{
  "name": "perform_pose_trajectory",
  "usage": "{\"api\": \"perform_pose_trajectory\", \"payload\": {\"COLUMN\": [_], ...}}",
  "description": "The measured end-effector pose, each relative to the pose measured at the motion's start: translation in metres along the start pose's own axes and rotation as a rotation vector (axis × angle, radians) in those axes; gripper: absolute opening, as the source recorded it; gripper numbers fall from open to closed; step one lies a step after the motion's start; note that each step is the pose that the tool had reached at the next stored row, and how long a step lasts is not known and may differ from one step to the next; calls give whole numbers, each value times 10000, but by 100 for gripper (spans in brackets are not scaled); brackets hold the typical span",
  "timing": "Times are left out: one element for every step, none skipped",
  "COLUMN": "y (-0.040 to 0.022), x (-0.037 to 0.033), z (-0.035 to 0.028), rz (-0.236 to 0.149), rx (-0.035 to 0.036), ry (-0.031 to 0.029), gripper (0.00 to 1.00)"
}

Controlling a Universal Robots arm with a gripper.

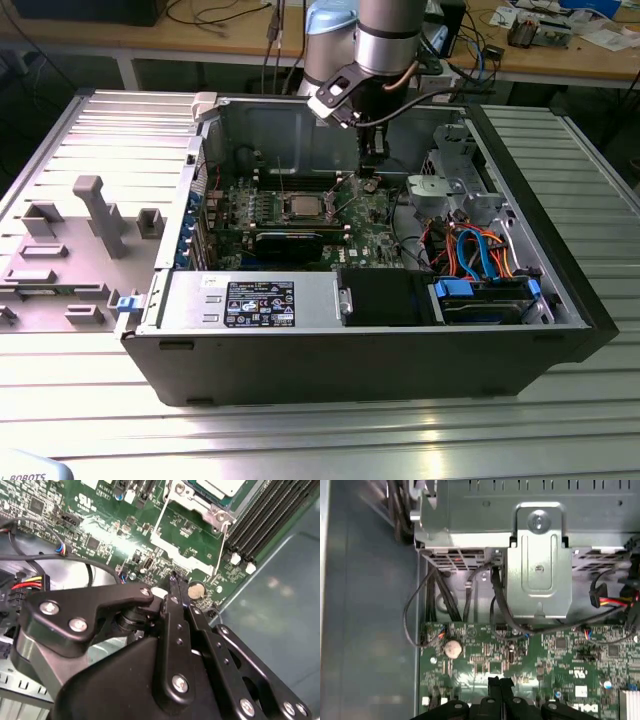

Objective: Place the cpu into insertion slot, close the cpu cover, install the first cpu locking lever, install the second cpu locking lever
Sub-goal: 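Close the cpu cover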

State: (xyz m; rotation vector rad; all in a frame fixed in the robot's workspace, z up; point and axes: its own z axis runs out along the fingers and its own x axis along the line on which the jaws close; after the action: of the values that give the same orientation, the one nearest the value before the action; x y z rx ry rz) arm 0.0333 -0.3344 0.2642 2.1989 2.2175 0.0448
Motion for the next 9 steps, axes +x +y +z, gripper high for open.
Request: {"api": "perform_pose_trajectory", "payload": {"y": [7,4,4,2,0,0,0,0,-1], "x": [-1,-1,-1,-1,-1,-1,-1,-1,-1], "z": [112,113,113,113,113,113,113,113,113], "rz": [-72,-79,-79,-78,-77,-78,-78,-77,-77], "rx": [81,81,81,80,81,80,80,80,80], "ry": [0,3,3,4,3,3,3,3,3], "gripper": [12,12,12,12,12,12,12,12,12]}}
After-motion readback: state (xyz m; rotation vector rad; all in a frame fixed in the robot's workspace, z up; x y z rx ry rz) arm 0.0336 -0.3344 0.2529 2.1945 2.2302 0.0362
